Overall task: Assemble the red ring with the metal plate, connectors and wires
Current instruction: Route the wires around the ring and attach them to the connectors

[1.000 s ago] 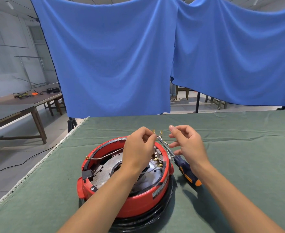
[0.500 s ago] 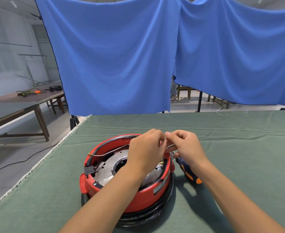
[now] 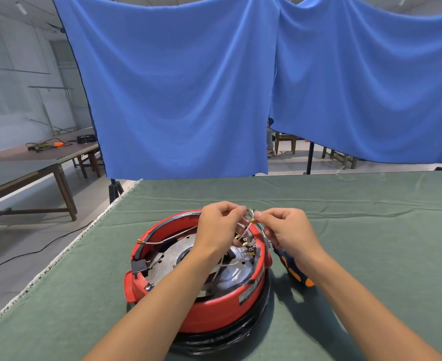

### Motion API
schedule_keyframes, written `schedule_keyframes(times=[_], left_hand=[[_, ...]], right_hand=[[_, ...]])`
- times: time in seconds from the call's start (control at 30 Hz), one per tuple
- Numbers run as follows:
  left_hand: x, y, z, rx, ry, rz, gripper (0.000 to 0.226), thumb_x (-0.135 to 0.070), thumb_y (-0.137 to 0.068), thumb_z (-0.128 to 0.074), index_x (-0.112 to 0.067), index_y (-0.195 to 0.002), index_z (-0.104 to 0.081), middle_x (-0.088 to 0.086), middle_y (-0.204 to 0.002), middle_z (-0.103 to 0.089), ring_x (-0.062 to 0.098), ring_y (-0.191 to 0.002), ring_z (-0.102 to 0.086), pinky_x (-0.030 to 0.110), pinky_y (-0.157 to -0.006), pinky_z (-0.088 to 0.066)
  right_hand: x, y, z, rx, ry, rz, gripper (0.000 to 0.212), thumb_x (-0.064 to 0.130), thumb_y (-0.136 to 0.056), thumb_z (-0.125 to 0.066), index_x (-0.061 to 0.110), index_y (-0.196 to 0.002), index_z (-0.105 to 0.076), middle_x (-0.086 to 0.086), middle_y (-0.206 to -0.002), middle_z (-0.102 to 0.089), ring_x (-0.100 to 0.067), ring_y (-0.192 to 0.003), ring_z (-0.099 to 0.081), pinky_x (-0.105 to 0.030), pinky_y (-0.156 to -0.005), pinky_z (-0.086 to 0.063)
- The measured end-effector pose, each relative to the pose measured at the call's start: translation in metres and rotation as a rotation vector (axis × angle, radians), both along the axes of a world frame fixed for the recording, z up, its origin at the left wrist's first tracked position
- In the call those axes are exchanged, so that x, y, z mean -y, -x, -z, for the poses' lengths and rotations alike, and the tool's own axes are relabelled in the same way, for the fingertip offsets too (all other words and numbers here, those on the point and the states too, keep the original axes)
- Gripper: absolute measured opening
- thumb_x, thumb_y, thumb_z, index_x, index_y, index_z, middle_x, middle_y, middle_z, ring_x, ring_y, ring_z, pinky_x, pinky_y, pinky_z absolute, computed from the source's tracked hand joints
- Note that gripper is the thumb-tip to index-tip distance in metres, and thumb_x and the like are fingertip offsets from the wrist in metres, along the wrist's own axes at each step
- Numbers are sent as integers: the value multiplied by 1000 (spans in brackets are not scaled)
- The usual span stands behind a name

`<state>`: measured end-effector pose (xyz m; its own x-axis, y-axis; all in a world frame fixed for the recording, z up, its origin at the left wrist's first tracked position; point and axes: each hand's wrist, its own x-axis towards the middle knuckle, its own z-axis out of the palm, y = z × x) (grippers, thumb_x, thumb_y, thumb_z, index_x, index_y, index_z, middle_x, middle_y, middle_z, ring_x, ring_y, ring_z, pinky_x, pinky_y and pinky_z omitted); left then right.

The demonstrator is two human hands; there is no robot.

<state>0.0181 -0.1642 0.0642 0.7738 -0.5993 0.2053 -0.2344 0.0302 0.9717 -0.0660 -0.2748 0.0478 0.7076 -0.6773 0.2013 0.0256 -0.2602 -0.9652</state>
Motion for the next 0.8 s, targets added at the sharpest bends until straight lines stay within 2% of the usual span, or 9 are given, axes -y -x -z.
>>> schedule_keyframes(times=[0.1,0.17,0.3,0.47,0.6,0.7,0.73,0.8], left_hand=[[-2,1,-3,-85,26,21,18,-9,-92,-58,-2,-77,-66,-4,-51,-62,8,-41,-57,21,-38,-45],[-3,-1,-5,-152,15,32,19,-11,-92,-59,-2,-77,-67,-4,-50,-62,8,-41,-56,20,-38,-45],[-9,-12,-10,-214,-114,50,20,-13,-91,-62,-3,-77,-70,-1,-53,-62,9,-40,-53,21,-39,-46],[-15,-28,-12,-151,-303,39,17,-19,-87,-68,-8,-76,-75,0,-58,-68,11,-49,-43,19,-42,-41],[-15,-33,-7,-136,-363,45,17,-19,-84,-70,-10,-70,-75,-2,-55,-66,9,-45,-38,17,-41,-37],[-17,-35,3,-142,-377,69,18,-21,-85,-70,-12,-70,-73,-4,-54,-64,8,-44,-41,18,-39,-36],[-17,-36,5,-143,-362,77,19,-20,-85,-71,-11,-68,-72,-3,-53,-64,8,-42,-42,18,-38,-36],[-18,-38,7,-153,-300,77,20,-18,-84,-71,-11,-65,-71,-2,-54,-64,7,-38,-41,18,-36,-34]], right_hand=[[1,0,0,9,-2,-8,33,22,-88,-66,-2,-66,-67,4,-42,-46,-8,-35,-35,-18,-36,-29],[1,-1,0,37,-15,4,30,22,-89,-65,8,-62,-66,5,-43,-48,-7,-34,-36,-16,-36,-30],[2,-3,2,47,5,62,14,19,-89,-65,12,-77,-68,8,-50,-57,-1,-39,-43,-15,-39,-34],[2,-6,4,3,77,91,3,15,-83,-69,16,-81,-70,4,-76,-68,-7,-69,-59,-25,-64,-46],[2,-11,9,-53,130,82,4,17,-82,-69,21,-82,-69,6,-83,-69,-9,-80,-62,-28,-75,-50],[0,-15,17,-88,150,39,11,15,-84,-67,20,-94,-71,5,-93,-70,-12,-89,-65,-32,-82,-52],[-1,-16,20,-87,157,19,15,14,-85,-66,21,-98,-71,6,-94,-71,-11,-90,-66,-31,-82,-53],[-4,-16,23,-42,150,-46,21,11,-88,-62,30,-91,-71,13,-86,-74,-4,-83,-68,-19,-72,-52]])
